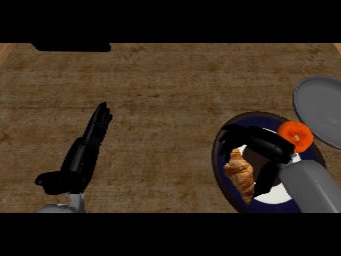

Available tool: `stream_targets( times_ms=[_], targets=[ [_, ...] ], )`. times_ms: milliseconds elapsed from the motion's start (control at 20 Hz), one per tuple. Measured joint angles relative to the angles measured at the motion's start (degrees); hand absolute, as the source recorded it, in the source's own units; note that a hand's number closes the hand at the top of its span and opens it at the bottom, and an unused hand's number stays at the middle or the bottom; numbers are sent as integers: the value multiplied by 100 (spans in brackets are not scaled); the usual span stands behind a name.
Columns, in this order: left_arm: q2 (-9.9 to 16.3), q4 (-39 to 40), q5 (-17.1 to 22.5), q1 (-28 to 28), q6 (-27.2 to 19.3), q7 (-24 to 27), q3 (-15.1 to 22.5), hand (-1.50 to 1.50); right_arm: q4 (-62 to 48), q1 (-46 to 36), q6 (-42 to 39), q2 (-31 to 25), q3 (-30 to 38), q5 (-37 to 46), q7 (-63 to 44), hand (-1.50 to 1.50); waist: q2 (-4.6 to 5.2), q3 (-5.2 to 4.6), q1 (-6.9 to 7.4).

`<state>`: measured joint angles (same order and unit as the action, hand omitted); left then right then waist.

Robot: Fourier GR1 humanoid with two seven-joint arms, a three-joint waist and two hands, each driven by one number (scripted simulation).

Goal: Pick the croissant from the plate and place it in the pan

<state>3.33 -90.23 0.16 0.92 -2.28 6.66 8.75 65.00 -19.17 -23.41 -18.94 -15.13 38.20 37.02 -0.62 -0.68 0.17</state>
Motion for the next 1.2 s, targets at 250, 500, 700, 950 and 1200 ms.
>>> stream_targets(
  times_ms=[250, 500, 700, 950, 1200],
  targets=[
    [27, -27, 36, -2, 78, -26, -98, 0, -184, -88, 301, 99, 84, 212, 273, 150, -10, -11, 1],
    [-45, -108, -34, -32, 54, -90, -30, 0, -303, -59, 649, 193, 415, 109, 515, 150, 10, 23, 0],
    [-115, -92, -102, -86, -17, -79, 11, 0, -40, 103, 1007, 277, 780, 23, 86, 150, 21, 45, -32],
    [-52, -101, -58, -157, -52, -79, -135, 0, 469, 395, 1700, 338, 978, 675, -1724, 150, -52, 25, -231],
    [-93, -43, -82, -188, -112, -35, -152, 0, 1675, 585, 2240, 441, 1096, 1359, -3363, 150, -63, 33, -335]
  ],
)
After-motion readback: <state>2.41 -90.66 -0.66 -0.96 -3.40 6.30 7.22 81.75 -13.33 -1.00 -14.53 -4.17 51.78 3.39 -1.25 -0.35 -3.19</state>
